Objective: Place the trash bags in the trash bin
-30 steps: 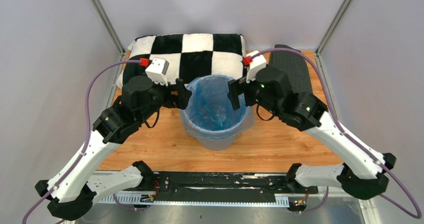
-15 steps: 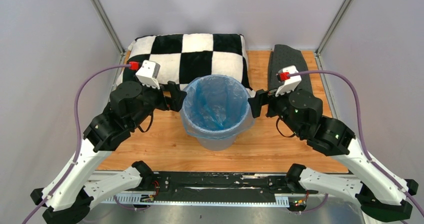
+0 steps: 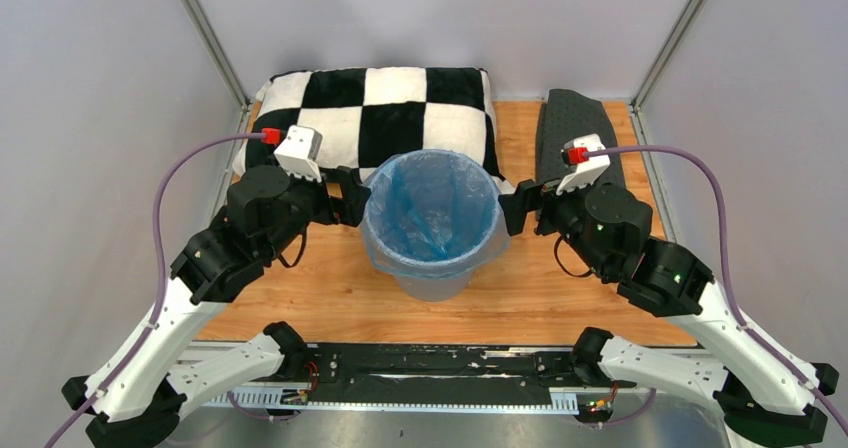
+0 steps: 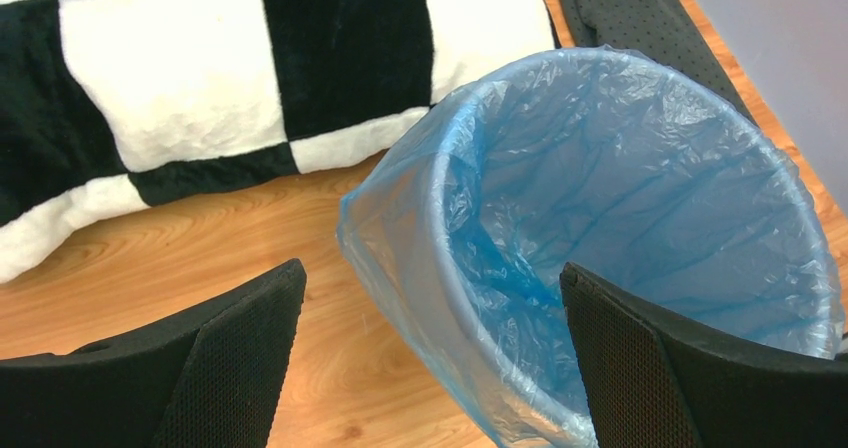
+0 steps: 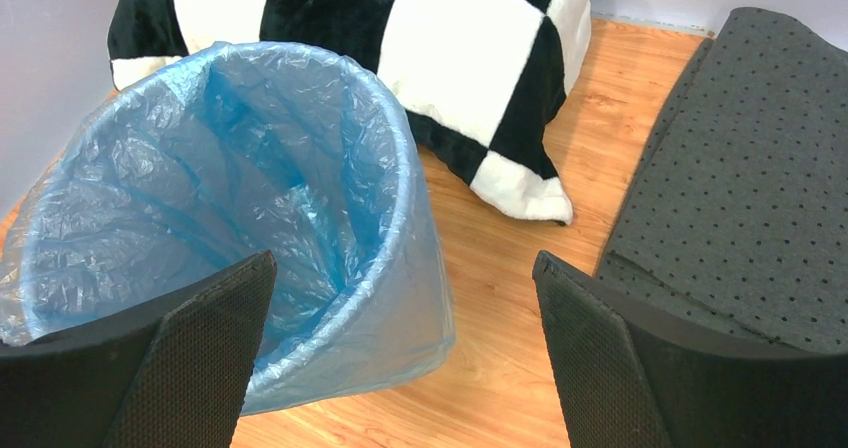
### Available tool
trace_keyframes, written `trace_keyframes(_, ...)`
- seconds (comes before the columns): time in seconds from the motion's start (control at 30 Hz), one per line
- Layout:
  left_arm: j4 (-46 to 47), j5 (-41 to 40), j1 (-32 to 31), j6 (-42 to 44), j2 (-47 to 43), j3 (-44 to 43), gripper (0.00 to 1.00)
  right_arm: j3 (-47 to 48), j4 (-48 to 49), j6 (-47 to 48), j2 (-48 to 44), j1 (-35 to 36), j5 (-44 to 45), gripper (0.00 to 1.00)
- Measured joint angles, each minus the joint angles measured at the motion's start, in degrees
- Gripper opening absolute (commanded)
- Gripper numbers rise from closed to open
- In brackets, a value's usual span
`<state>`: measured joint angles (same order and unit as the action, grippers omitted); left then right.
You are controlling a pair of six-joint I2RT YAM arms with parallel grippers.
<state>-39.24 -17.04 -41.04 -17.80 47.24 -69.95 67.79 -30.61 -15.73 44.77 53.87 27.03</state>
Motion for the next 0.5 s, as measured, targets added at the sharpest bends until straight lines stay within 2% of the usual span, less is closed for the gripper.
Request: trace_keyframes(0.5,-0.44,-1.51,0.0,0.02,-0.61,0.26,1.0,-0.15,1.11,-0.04,0.13,0.0,-0.02,1.0)
